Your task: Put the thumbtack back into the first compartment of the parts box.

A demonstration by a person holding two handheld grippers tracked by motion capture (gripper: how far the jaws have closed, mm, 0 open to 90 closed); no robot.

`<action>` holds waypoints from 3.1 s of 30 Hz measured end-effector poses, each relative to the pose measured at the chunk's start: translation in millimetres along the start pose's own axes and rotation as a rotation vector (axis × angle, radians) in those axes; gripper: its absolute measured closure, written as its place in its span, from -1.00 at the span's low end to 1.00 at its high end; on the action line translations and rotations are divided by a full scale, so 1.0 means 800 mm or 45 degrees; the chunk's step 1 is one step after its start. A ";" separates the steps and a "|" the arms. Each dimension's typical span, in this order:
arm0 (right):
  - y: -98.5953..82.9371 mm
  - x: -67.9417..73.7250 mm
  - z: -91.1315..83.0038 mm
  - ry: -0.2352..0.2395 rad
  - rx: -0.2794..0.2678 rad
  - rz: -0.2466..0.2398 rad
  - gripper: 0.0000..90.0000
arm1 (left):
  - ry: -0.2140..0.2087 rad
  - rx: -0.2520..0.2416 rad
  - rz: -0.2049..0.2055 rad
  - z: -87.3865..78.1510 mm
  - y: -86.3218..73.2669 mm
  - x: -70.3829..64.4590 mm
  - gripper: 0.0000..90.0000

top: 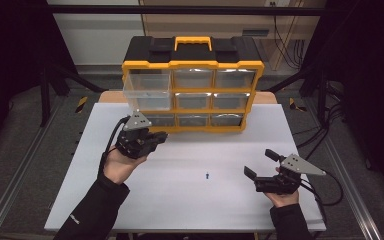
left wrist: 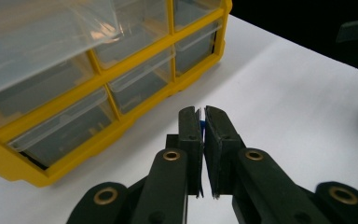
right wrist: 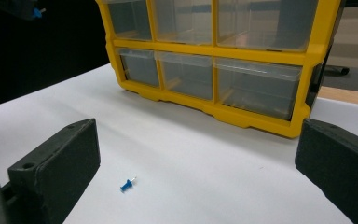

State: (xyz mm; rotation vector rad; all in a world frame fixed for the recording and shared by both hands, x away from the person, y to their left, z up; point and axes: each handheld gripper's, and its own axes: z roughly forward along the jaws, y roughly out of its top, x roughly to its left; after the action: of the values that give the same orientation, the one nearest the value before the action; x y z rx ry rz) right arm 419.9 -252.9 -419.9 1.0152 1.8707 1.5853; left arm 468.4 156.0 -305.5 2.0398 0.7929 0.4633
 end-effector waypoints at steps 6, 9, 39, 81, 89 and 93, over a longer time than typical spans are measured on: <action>0.001 0.000 -0.001 -0.004 -0.002 -0.002 -0.99 | 0.007 -0.012 0.004 -0.011 0.009 0.005 0.89; 0.000 0.000 0.000 -0.008 0.002 -0.004 -0.99 | 0.009 -0.022 0.004 -0.017 0.013 0.007 0.89; 0.001 0.000 -0.001 -0.006 0.000 -0.005 -0.99 | 0.092 -0.047 0.053 -0.058 0.065 0.019 0.89; 0.002 -0.001 -0.004 -0.004 -0.009 0.007 -0.99 | 0.173 -0.112 0.067 -0.075 0.118 0.032 0.89; 0.002 -0.001 -0.004 -0.003 -0.014 0.005 -0.99 | 0.194 -0.109 0.085 -0.072 0.128 0.040 0.89; 0.003 -0.001 -0.004 -0.004 -0.020 0.006 -0.99 | 0.199 -0.099 0.081 -0.068 0.130 0.045 0.89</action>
State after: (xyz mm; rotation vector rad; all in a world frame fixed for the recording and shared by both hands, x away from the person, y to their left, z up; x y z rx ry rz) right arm 418.5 -255.2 -417.1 1.0150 1.8525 1.5978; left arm 500.1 169.8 -188.1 1.9787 0.7918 0.6865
